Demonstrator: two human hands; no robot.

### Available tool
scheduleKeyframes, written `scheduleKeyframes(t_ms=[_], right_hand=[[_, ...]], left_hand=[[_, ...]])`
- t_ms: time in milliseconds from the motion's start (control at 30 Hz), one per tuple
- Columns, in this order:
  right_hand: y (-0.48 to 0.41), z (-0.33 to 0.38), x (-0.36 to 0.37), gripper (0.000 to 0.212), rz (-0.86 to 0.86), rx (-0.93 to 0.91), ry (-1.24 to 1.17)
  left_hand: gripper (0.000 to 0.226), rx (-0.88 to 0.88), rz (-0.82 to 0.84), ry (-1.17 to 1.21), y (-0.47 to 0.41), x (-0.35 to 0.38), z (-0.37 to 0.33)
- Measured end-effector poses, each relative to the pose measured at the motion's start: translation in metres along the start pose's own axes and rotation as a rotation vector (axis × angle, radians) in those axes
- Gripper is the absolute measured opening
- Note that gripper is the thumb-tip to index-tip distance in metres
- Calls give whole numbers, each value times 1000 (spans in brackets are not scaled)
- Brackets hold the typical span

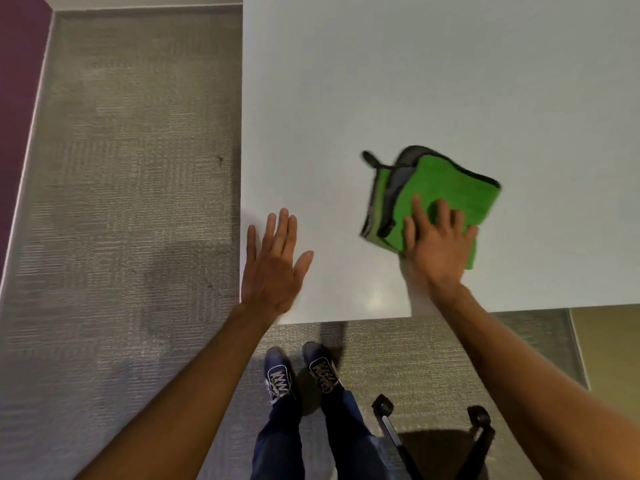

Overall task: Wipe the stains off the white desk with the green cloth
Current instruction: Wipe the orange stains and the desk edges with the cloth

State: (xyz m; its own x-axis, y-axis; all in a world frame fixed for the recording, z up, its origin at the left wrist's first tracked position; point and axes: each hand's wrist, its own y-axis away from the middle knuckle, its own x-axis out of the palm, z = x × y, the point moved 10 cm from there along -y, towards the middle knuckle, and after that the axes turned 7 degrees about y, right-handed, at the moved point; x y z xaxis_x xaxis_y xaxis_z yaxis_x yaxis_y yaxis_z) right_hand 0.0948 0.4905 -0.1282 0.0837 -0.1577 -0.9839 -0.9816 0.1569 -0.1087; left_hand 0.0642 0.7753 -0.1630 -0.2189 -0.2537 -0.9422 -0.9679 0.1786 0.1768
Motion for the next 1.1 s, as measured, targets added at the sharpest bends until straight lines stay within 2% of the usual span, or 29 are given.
scheduleKeyframes(t_ms=[100,167,267,400,467,533,600,733,800,867,933,1033,1100], right_hand=[[0,-62,10,60,121,345,-33],[6,-52,9,69,146,378,-56],[28,16,-6,74,116,209,-95],[102,110,-21,76,75,-223,-99],[127,110,-19,75,55,-367,-86],[129,83,-15,74,45,-407,-26],[116,41,-9,72,58,-325,40],[83,-36,-1,68,146,43,55],[76,-34,-2,67,181,175,36],[75,-1,-9,68,189,186,-1],[80,52,-20,67,167,67,-49],[101,129,-36,63,152,-267,-119],[113,151,-41,59,145,-480,-131]], left_hand=[[71,8,1,-4,1,4,-4],[70,7,-2,3,1,3,-4],[64,25,1,39,1,0,-1],[63,-79,-42,148,9,-9,21],[64,-79,-33,176,16,-8,22],[66,-25,-2,138,22,-4,14],[69,-13,28,111,25,1,8],[66,-24,29,87,30,2,1],[65,-33,6,106,33,0,-3],[65,-52,-18,174,37,-4,-7],[65,-58,-46,275,42,-9,-13],[65,-27,-79,295,54,-18,-20],[65,-38,-64,297,62,-21,-19]])
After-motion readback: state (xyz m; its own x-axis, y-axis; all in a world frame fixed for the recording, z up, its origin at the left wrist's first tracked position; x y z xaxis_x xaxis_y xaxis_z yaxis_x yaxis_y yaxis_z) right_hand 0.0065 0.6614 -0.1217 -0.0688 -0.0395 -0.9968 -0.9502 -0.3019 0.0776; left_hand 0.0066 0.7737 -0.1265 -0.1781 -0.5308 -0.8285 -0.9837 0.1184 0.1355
